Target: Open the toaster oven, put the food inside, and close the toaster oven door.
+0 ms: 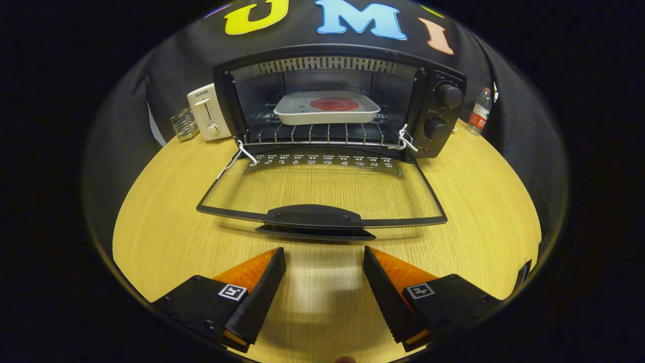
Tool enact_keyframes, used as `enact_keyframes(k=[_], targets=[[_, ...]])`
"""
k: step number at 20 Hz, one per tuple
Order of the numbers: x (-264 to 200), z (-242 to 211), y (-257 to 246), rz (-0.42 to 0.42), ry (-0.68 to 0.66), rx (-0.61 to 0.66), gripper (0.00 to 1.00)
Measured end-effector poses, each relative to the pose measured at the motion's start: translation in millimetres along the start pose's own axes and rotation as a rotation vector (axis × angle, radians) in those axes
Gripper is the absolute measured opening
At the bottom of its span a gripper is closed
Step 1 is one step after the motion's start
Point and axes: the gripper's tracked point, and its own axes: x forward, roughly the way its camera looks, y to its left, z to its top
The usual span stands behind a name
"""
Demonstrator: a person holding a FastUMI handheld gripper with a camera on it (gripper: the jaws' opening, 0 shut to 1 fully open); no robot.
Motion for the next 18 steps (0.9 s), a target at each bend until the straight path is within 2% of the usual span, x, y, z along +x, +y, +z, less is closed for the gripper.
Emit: enact_keyframes(k=[8, 18], targets=[[3, 9, 3, -0.050, -0.009, 0.049, 0.99], [-37, 37, 4, -0.064, -0.119, 0.035, 0.99]])
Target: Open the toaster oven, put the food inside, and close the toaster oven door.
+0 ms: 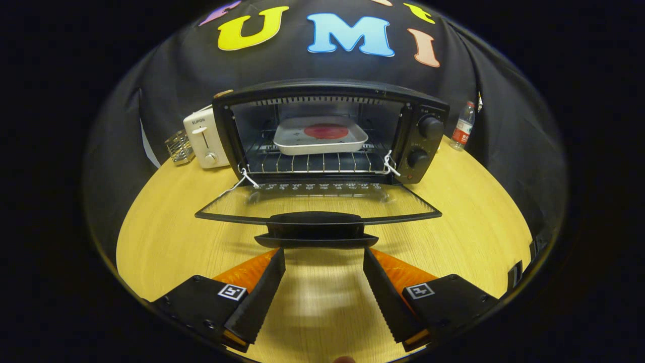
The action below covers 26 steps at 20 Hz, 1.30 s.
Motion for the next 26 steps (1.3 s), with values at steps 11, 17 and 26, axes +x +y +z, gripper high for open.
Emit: enact_keyframes(k=[11, 17, 26], targets=[[-19, 70, -1, 0.027, -0.194, 0.038, 0.99], [-22, 110, -1, 0.048, -0.323, 0.039, 0.99], [-96, 131, -23, 0.071, -0.509, -0.043, 0.98]])
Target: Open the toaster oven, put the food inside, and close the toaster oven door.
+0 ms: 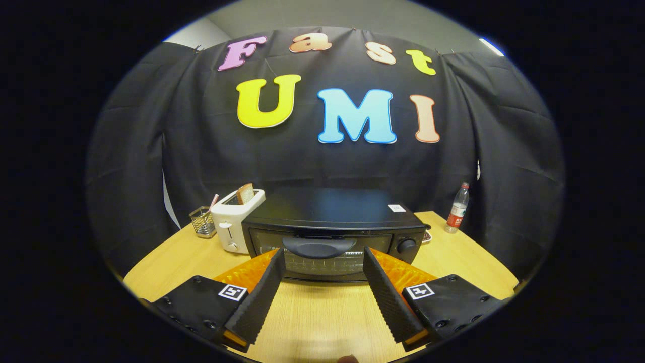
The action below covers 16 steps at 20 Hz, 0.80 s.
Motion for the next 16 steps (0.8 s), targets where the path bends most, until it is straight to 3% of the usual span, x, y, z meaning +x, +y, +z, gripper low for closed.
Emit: enact_keyframes(k=[16], targets=[[-104, 43, -96, -0.074, -0.179, -0.025, 0.98]])
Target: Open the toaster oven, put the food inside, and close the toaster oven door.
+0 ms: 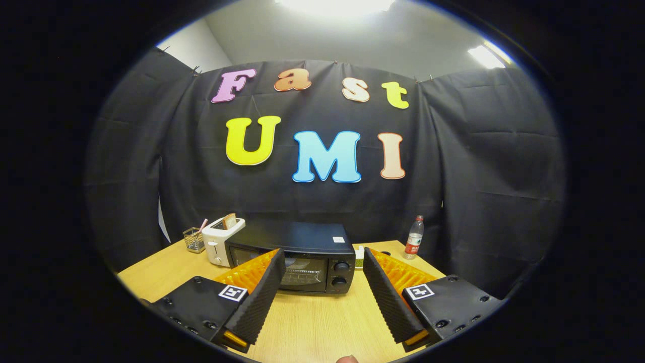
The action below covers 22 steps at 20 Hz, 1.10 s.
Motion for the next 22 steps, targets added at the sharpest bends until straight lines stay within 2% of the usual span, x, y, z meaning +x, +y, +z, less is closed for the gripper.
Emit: enact_keyframes(k=[22], targets=[[-4, 20, -34, -0.015, -0.052, 0.076, 0.98]])
